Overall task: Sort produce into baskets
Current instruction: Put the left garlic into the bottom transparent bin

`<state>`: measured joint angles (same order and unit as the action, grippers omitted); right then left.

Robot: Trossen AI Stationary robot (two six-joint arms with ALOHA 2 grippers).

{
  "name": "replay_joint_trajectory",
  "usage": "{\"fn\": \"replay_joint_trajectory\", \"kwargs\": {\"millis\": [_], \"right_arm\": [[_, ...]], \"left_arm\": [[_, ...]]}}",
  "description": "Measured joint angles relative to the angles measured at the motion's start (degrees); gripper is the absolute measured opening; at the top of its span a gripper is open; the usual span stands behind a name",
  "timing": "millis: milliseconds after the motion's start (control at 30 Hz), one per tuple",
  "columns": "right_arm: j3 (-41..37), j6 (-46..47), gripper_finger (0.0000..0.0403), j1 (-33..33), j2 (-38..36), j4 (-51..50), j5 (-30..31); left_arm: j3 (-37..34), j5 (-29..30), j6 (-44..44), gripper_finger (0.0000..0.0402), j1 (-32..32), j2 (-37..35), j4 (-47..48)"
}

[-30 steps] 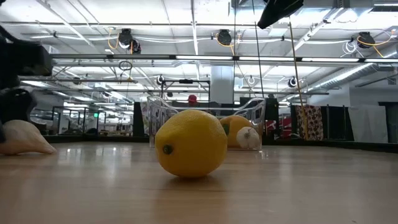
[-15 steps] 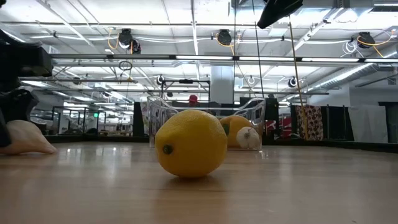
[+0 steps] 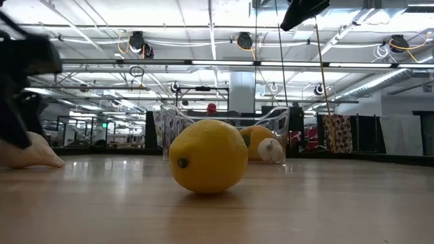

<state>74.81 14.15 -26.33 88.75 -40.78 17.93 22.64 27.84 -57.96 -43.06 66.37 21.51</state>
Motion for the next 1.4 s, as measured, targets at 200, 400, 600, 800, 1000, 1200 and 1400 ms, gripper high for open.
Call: {"fn": "replay_joint_trajectory", "kwargs": {"millis": [200,400,600,800,1000,1200,1400], "right_arm": [[0.00,0.00,0.0254,0.00,0.00,0.79,0.18],[0.00,0.09,0.0254,0.00,0.00,0.77,0.18],[0.00,0.11,0.0254,0.00,0.00,0.77,0.18],[0.00,0.04,0.0254,-0.02,0.00,0.77,0.18],[0.00,-0.03,0.0254,-0.01,0.00,0.75,0.18],[0.00,0.00,0.0254,-0.02,0.00,0.75,0.18],[0.00,0.02,0.0254,0.00,0.00,0.74,0.18]], "left_arm": [[2.29,1.29,2.96,0.0274,0.00,0.00,-0.08],[2.36,-1.75,1.50,0.0274,-0.01,0.00,2.14],[2.36,-0.79,-0.08,0.0274,-0.05,0.00,5.12],[2.36,-2.23,-0.15,0.0274,-0.05,0.00,4.98],[2.00,-2.19,-0.21,0.0273,-0.03,0.00,5.03],[1.87,-2.32,-1.77,0.0273,-0.03,0.00,5.67],[1.83,-2.86,-2.77,0.0254,-0.03,0.00,6.28]]}}
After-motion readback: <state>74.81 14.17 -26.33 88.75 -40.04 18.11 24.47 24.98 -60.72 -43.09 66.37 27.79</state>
